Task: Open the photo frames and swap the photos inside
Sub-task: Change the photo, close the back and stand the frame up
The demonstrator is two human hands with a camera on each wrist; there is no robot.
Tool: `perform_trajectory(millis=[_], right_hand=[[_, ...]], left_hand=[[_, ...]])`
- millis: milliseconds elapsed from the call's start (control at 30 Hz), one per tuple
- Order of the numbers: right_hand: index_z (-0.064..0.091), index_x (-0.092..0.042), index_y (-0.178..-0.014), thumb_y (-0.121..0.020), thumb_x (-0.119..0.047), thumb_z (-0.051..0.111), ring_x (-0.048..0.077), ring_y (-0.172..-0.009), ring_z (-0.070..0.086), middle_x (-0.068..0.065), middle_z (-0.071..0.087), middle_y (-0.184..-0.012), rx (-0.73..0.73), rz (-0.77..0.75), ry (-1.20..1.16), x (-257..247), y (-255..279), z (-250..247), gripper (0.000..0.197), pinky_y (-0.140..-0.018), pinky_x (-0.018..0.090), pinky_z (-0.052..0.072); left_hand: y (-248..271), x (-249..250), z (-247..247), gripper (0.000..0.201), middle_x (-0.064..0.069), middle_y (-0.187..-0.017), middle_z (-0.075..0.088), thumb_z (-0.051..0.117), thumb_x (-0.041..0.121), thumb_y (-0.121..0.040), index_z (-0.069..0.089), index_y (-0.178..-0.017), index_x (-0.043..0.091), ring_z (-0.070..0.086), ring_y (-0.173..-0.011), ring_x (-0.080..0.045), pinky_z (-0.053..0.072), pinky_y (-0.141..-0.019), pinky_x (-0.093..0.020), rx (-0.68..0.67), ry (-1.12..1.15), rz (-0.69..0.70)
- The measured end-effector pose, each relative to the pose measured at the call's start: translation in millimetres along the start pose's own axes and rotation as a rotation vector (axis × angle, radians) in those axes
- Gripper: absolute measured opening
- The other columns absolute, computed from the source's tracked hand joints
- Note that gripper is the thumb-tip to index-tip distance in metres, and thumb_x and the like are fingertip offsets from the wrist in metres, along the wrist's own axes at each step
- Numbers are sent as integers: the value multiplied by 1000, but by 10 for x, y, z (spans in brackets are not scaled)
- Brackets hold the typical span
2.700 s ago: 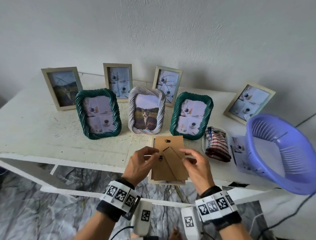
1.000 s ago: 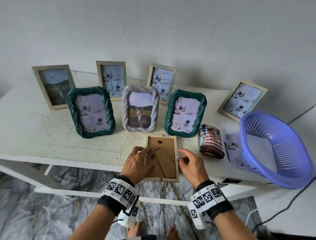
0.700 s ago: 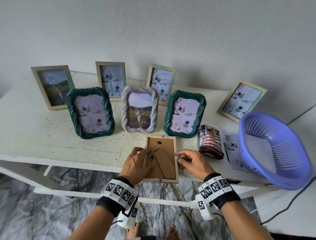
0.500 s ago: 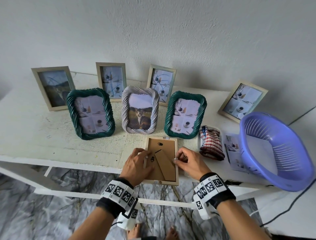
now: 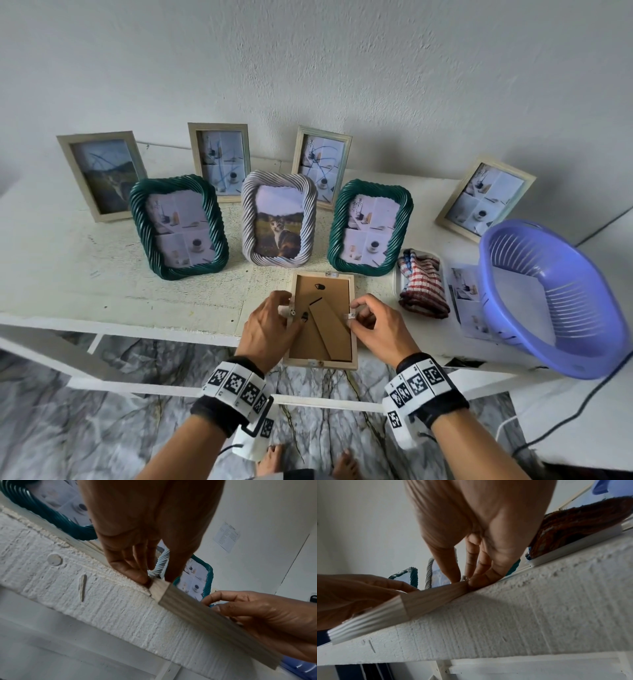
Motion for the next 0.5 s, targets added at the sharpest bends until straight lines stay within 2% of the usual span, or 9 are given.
perform_trajectory(millis=[33, 67, 233, 367, 500], right_hand=[[64, -22, -96, -83, -19, 72, 10, -67, 57, -3, 58, -73, 0, -1, -4, -6, 4, 1, 16, -63, 21, 45], [65, -22, -98, -83, -18, 71, 11, -67, 56, -3, 58, -73, -2, 0, -4, -9, 8, 5, 16, -64, 22, 45], [66, -24, -100, -84, -21, 70, 10, -67, 58, -7, 57, -74, -26, 7, 4, 11, 9, 15, 17, -66, 28, 50], [66, -24, -100, -85, -20, 71, 9, -67, 58, -7, 58, -73, -32, 13, -7, -6, 7, 11, 17, -66, 26, 50], [65, -25, -100, -85, -21, 71, 9, -69, 58, -6, 58, -75, -52, 10, 2, -5, -4, 5, 17, -65, 23, 50]], left_hand=[[-8, -7, -24, 34, 4, -102, 64, 70, 26, -86, 54, -114, 14, 60, -68, -6, 45, -64, -18, 41, 2, -2], [-17, -12, -38, 29, 3, -97, 67, 70, 25, -87, 56, -109, 14, 59, -65, -5, 44, -61, -17, 71, -3, 2], [-46, 10, -13, 8, 1, -97, 67, 69, 24, -87, 71, -95, 22, 62, -66, -14, 55, -64, -33, 111, -57, 64], [-69, -22, -2, 6, 2, -97, 65, 69, 26, -85, 73, -90, 25, 63, -68, -15, 55, -64, -36, 89, -29, 82], [-90, -22, -2, 6, 1, -98, 64, 71, 21, -85, 73, -90, 24, 63, -72, -16, 55, -67, -36, 57, 0, 80]])
Point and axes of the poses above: each hand's wrist, its own y-axis away from the middle knuckle, its own z-axis out of the palm, x = y × z, the point moved 8 cm from there along -y, towards the middle knuckle
